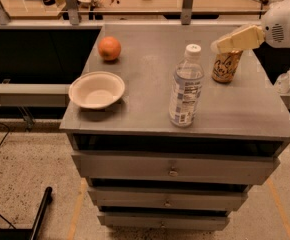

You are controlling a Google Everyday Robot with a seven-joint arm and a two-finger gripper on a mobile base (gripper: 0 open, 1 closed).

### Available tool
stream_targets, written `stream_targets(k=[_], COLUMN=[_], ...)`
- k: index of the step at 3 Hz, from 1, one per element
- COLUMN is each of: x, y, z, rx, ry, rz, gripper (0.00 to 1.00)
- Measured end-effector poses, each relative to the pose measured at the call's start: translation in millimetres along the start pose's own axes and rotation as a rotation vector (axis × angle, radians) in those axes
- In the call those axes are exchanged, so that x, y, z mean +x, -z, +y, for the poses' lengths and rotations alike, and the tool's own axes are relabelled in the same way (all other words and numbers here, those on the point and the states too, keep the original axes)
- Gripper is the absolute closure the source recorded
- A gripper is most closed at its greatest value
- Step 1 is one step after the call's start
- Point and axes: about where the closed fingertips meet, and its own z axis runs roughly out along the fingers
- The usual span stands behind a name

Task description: Move orange can near blue plastic bottle

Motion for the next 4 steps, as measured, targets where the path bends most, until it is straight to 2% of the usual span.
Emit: stream_targets(k=[1, 2, 4], x=[-0.2, -5.8, 22.5], y=[-0.1, -17.1, -53.5], z=[0.5, -10.1, -27.9], rx=[-0.002, 0.007, 0.065], ry=[0.001, -0.05, -0.212], rz=[0.001, -0.042, -0.057], gripper=[0.0, 0.0, 0.0])
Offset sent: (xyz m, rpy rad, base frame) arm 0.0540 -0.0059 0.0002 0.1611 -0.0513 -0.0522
